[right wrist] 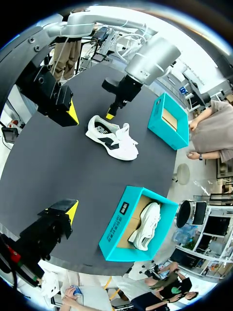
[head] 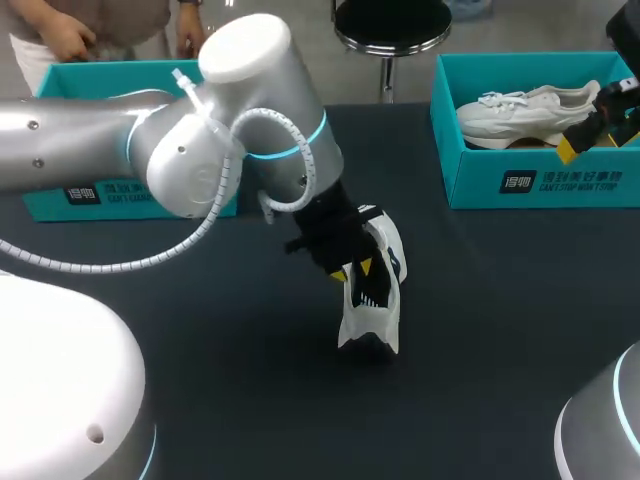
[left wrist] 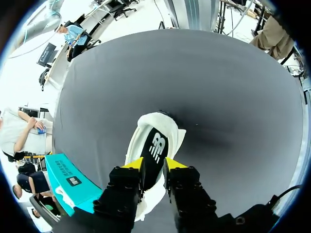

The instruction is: Take the shoe out of the shoebox, open the shoe tongue, remove and reinsert the insole, then place the shoe into the shoebox

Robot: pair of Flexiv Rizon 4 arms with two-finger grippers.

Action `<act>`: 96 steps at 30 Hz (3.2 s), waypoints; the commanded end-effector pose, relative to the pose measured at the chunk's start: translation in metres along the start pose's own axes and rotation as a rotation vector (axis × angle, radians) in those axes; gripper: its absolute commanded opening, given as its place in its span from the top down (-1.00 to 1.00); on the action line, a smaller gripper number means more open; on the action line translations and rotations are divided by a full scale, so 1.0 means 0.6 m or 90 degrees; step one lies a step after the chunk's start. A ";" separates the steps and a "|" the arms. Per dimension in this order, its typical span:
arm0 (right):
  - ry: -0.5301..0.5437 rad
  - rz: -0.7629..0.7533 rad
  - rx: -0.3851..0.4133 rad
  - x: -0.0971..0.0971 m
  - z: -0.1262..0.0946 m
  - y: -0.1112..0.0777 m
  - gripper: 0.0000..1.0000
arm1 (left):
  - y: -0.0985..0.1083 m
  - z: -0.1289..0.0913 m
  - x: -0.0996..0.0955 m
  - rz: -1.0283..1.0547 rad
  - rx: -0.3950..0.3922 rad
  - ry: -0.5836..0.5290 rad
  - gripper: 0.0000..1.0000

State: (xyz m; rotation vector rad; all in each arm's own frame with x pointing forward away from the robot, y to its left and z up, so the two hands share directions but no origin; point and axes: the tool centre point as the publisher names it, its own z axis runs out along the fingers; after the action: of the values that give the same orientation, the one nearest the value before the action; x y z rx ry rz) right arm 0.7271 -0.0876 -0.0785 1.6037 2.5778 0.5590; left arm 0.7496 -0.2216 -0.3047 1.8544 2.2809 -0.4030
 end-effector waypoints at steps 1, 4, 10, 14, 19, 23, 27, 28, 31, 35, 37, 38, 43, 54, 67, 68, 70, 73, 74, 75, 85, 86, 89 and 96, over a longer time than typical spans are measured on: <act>0.000 0.000 0.003 -0.001 0.001 0.004 -1.00 | 0.005 0.018 -0.008 -0.002 0.003 0.017 1.00; 0.000 0.000 0.003 -0.001 0.001 0.004 -1.00 | 0.007 0.029 -0.010 0.008 -0.005 0.028 1.00; 0.000 0.000 0.003 -0.001 0.001 0.004 -1.00 | 0.011 0.074 -0.016 0.025 -0.022 0.062 1.00; 0.000 0.000 0.003 -0.001 0.001 0.004 -1.00 | 0.017 0.119 -0.016 0.030 -0.033 0.095 1.00; 0.000 0.000 0.003 -0.001 0.001 0.004 -1.00 | 0.021 0.165 -0.016 0.039 -0.047 0.129 1.00; 0.000 0.000 0.003 -0.001 0.001 0.004 -1.00 | 0.023 0.187 -0.015 0.050 -0.063 0.153 1.00; 0.000 0.000 0.003 -0.001 0.001 0.004 -1.00 | 0.019 0.203 -0.008 0.060 -0.070 0.176 1.00; 0.000 0.000 0.003 -0.001 0.001 0.004 -1.00 | 0.018 0.205 -0.007 0.066 -0.074 0.180 1.00; 0.000 0.000 0.003 -0.001 0.001 0.004 -1.00 | 0.018 0.193 -0.006 0.069 -0.074 0.175 1.00; 0.000 0.000 0.003 -0.001 0.001 0.004 -1.00 | 0.021 0.168 -0.008 0.081 -0.089 0.166 1.00; 0.000 0.000 0.003 -0.001 0.001 0.004 -1.00 | 0.021 0.155 -0.010 0.084 -0.089 0.162 1.00; 0.000 0.000 0.003 -0.001 0.001 0.004 -1.00 | 0.021 0.150 -0.011 0.092 -0.094 0.159 1.00; 0.000 0.000 0.003 -0.001 0.001 0.004 -1.00 | 0.014 0.134 -0.012 0.110 -0.093 0.163 1.00; 0.000 0.000 0.003 -0.001 0.001 0.004 -1.00 | -0.004 0.176 0.020 0.110 -0.068 0.208 1.00; 0.000 0.000 0.003 -0.001 0.001 0.004 -1.00 | 0.011 0.126 -0.010 0.142 -0.109 0.180 1.00; 0.000 0.000 0.003 -0.001 0.001 0.004 -1.00 | 0.015 0.121 -0.012 0.142 -0.115 0.177 1.00; 0.000 0.000 0.003 -0.001 0.001 0.004 -1.00 | 0.024 0.112 -0.016 0.141 -0.124 0.175 1.00; 0.000 0.000 0.003 -0.001 0.001 0.004 -1.00 | 0.038 0.102 -0.020 0.141 -0.138 0.173 1.00; 0.000 0.000 0.003 -0.001 0.001 0.004 -1.00 | 0.042 0.099 -0.020 0.144 -0.152 0.174 1.00; 0.000 0.000 0.003 -0.001 0.001 0.004 -1.00 | 0.048 0.096 -0.021 0.143 -0.158 0.171 1.00; 0.000 0.000 0.003 -0.001 0.001 0.004 -1.00 | 0.085 0.089 -0.042 0.117 -0.217 0.148 1.00; 0.000 0.000 0.003 -0.001 0.001 0.004 -1.00 | 0.086 0.090 -0.041 0.115 -0.216 0.149 1.00; 0.000 0.000 0.003 -0.001 0.001 0.004 -1.00 | 0.087 0.095 -0.039 0.107 -0.205 0.153 1.00; 0.000 0.000 0.003 -0.001 0.001 0.004 -1.00 | 0.089 0.105 -0.037 0.103 -0.214 0.154 1.00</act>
State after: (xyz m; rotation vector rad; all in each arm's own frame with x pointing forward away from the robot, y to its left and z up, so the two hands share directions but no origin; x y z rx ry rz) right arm 0.7271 -0.0876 -0.0785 1.6037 2.5778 0.5589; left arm 0.8038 -0.2499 -0.3594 1.9756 2.1545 0.2137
